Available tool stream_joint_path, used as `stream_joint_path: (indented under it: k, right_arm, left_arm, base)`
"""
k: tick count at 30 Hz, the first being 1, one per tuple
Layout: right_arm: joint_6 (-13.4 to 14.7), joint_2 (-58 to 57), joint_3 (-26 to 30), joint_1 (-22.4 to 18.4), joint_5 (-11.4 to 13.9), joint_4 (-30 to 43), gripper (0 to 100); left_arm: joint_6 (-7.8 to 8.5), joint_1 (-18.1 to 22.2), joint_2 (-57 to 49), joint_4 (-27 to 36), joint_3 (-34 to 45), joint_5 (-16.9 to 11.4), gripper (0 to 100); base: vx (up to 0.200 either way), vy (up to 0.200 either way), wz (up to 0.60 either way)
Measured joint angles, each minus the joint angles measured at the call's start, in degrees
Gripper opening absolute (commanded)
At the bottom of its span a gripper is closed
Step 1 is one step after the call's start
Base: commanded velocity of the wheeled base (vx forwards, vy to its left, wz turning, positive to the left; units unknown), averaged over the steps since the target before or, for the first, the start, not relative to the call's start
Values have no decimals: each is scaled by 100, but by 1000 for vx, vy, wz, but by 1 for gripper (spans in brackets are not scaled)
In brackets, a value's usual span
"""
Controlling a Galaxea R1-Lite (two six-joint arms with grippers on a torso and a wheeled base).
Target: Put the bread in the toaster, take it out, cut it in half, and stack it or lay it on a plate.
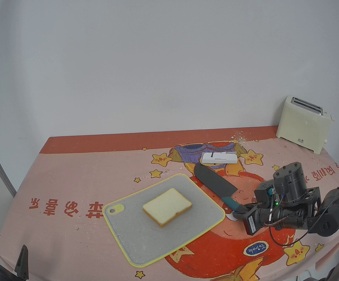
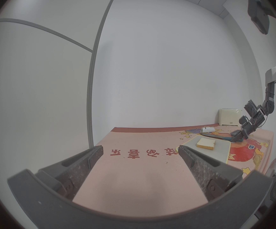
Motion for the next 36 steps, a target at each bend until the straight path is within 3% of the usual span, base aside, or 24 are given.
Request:
stream_joint_path:
  k: [4,5,8,9,15,20,29,36]
  right_arm:
    - [143,-90,-1,11,34,5,0]
    - [394,-184,-12,24,107,-6,0]
    - [534,-229,-12,33,168,-4,0]
    - [964,-396,-11,101,468,-9,0]
    - [1749,-545,16,240,785,-11,0]
    - [2204,-636,21,315,1111,-24,0]
    - [2883,-734,16,300,1196,-26,0]
    - [3184,-755,2,312,1207,-37,0]
  left_arm:
    - [0,2,0,0,0,0,100]
    - [0,2,0,0,0,0,100]
    - [0,2,0,0,0,0,100]
    - [0,0,0,0,0,2,100]
    - [23,-4,0,0,0,-9,100]
    - [51,-4,0,-2,0,-24,100]
    - [46,-11,0,-2,0,-41,100]
    - [40,-9,0,-2,0,-44,100]
  base:
    - [0,0,0]
    - [0,0,0]
    - [0,0,0]
    - [0,0,0]
    - [0,0,0]
    - [0,0,0]
    - [0,0,0]
    - [0,0,0]
